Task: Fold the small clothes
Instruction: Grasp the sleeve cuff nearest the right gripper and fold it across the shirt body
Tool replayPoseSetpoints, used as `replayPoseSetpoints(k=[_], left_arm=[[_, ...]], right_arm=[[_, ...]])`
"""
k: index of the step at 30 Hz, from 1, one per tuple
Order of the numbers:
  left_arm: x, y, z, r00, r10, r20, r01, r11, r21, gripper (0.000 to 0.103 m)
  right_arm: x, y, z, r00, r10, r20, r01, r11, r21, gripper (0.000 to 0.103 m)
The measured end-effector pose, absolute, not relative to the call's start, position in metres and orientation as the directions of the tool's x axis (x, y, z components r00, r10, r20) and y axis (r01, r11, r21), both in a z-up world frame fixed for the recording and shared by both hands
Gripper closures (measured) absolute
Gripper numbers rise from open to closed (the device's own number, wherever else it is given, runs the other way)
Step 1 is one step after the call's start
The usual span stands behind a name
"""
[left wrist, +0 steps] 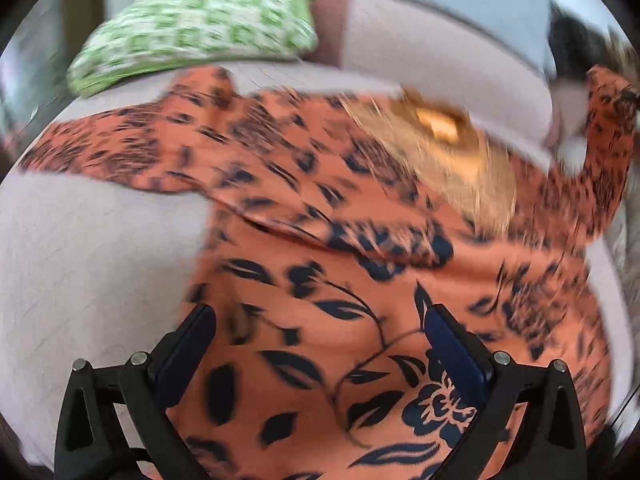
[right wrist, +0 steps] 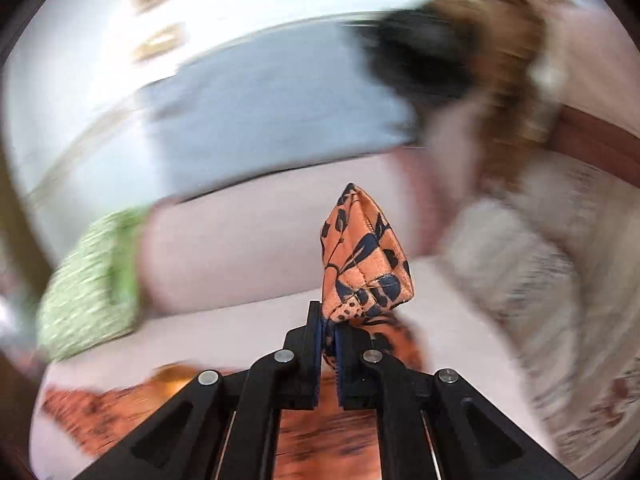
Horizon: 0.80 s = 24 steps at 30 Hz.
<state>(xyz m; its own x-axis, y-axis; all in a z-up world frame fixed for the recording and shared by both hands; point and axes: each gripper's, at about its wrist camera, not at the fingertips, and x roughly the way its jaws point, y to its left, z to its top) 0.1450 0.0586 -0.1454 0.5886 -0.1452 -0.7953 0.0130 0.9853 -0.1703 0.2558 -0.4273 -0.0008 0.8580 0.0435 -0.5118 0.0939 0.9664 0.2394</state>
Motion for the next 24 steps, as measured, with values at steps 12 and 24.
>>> replayPoseSetpoints(k=[12, 24], left_arm=[[0.122, 0.123, -0.125, 0.651, -0.053, -0.757, -0.111, 0.98, -0.163, 0.0], [0.128, 0.13, -0.091, 0.642, 0.141, -0.753, -0.225, 0.974, -0.009, 0.0]], right_arm=[[0.308, -0.176, -0.166, 0.551, 0.464, -0.694, -0.167, 0.876, 0.453, 0.018], [0.288, -0.316, -0.167, 0.636, 0.041, -0.771, 0.144, 0.975, 0.171, 0.011]])
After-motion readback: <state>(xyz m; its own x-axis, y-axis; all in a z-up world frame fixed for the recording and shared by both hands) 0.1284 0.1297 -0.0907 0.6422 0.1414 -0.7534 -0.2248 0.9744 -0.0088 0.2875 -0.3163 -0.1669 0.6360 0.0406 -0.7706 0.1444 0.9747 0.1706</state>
